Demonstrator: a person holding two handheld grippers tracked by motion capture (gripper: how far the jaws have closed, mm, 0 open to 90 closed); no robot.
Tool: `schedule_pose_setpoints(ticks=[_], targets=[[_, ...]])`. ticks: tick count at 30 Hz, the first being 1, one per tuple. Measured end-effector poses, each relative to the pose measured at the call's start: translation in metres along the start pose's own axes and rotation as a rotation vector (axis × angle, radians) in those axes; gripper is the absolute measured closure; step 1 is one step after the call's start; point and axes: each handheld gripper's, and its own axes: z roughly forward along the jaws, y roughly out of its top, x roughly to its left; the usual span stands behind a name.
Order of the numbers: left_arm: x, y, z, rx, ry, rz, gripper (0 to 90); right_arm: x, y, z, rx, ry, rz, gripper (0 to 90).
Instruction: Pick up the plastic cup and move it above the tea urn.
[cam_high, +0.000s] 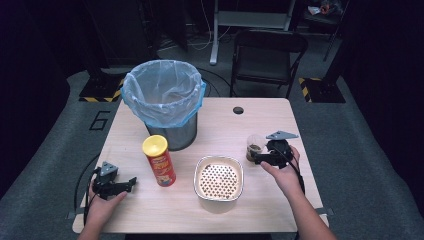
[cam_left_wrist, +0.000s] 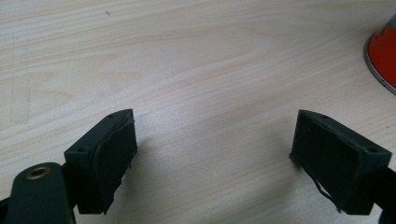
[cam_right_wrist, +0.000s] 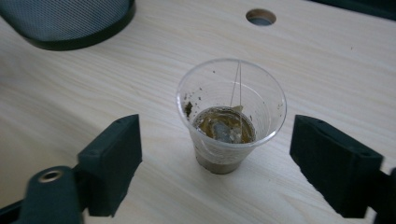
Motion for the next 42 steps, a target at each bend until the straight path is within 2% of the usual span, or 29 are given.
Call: schedule_pose_setpoints(ticks=[3,4,6,8,10,12,14,16,20,27,31,32,33,39,42], targets=[[0.0,0.0,0.0,0.0,0.0,0.0,13.6,-0.001,-0.004,0.017,0.01,-0.021,0.021,14.8],[0.0,0.0,0.0,0.0,0.0,0.0,13.6,-0.001,-0.004,0.017,0.01,-0.021,0.021,14.8],[0.0,0.0,0.0,0.001,0.0,0.001,13.6,-0.001,-0.006,0.027,0.012,-0.039,0.011,14.8],[0.0,0.0,0.0,0.0,0.0,0.0,13.6,-0.001,-0.007,0.036,0.025,-0.036,0.021,15.8],[0.0,0.0,0.0,0.0,0.0,0.0,13.6,-0.001,-0.008,0.042,0.025,-0.044,0.021,16.9],[0.0,0.0,0.0,0.001,0.0,0.001,13.6,-0.001,-0.008,0.05,0.011,-0.047,-0.001,18.0],[0.0,0.0,0.0,0.001,0.0,0.001,13.6,-0.002,-0.008,0.053,0.004,-0.049,-0.018,19.5],[0.0,0.0,0.0,0.0,0.0,0.0,13.6,-0.002,-0.007,0.055,-0.006,-0.058,-0.008,21.1],[0.0,0.0,0.0,0.0,0.0,0.0,13.6,-0.005,-0.007,0.061,-0.033,-0.039,-0.034,22.8],[0.0,0.0,0.0,0.0,0.0,0.0,13.6,-0.011,-0.011,0.068,-0.048,0.014,-0.029,24.5],[0.0,0.0,0.0,0.0,0.0,0.0,13.6,-0.012,-0.011,0.07,-0.059,0.023,-0.041,24.9],[0.0,0.0,0.0,0.0,0.0,0.0,13.6,-0.012,-0.011,0.071,-0.058,0.024,-0.027,25.9],[0.0,0.0,0.0,0.001,0.0,0.001,13.6,-0.013,-0.011,0.072,-0.064,0.039,-0.03,26.9],[0.0,0.0,0.0,0.002,0.0,0.002,13.6,-0.012,-0.01,0.071,-0.059,0.038,-0.042,27.8],[0.0,0.0,0.0,0.002,-0.001,0.0,13.6,-0.01,-0.01,0.068,-0.062,0.024,-0.069,27.6]])
